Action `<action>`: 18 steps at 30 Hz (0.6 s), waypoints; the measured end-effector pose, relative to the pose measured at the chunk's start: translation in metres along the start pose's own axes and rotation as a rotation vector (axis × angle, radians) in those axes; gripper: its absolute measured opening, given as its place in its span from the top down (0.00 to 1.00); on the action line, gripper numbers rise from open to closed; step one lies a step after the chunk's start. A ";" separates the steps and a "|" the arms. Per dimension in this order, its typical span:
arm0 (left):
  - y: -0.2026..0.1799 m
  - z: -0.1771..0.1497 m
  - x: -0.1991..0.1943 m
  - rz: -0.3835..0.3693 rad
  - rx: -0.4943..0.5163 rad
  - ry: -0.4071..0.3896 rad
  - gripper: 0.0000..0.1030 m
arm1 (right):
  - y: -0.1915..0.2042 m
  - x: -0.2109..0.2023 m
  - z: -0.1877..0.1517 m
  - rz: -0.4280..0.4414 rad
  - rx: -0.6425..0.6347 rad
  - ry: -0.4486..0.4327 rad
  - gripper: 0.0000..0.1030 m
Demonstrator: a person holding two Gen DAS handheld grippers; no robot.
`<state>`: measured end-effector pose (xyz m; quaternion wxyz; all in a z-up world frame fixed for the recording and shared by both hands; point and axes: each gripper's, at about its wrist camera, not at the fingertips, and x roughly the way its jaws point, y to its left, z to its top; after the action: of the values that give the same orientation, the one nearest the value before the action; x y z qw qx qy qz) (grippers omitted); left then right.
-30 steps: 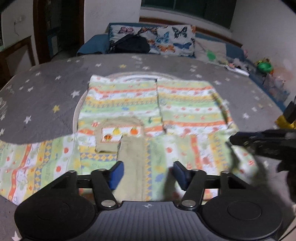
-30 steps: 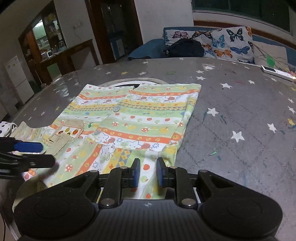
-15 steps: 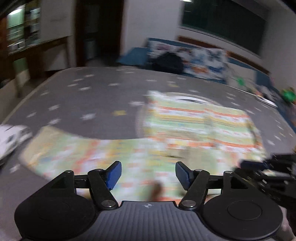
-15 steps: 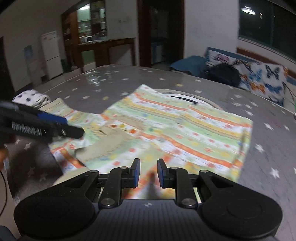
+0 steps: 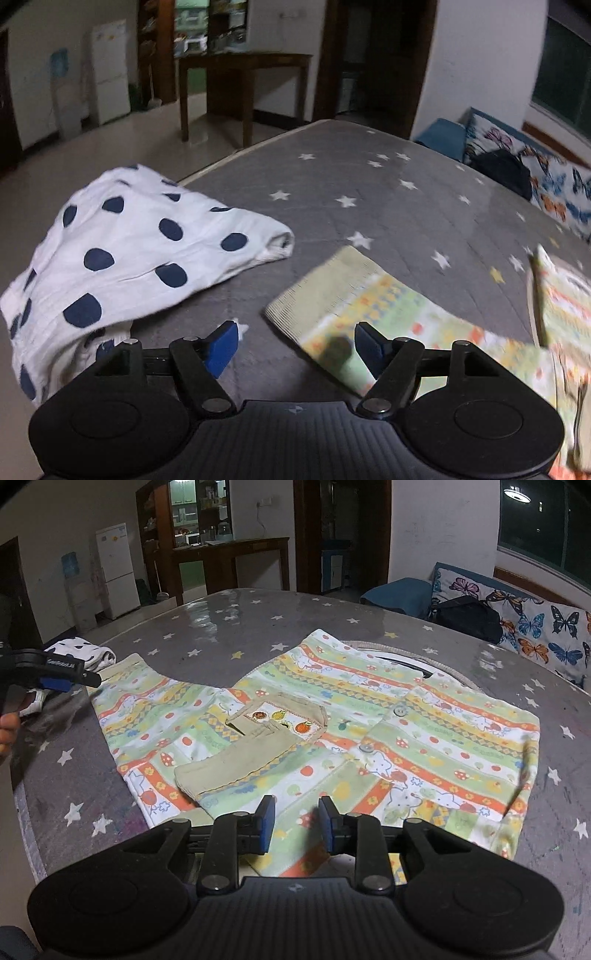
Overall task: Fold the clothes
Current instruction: 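Grasp the other sleeve cuff with the left gripper and fold it over the shirt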
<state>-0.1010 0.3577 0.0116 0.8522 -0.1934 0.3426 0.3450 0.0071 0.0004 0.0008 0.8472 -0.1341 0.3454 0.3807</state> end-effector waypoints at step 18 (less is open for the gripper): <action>-0.014 0.011 0.007 -0.133 -0.026 0.019 0.88 | -0.003 -0.025 -0.004 -0.009 0.024 -0.050 0.66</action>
<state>-0.0827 0.3574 0.0157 0.8673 -0.2300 0.3326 0.2903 -0.0045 -0.0179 0.0150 0.8588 -0.1157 0.3279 0.3761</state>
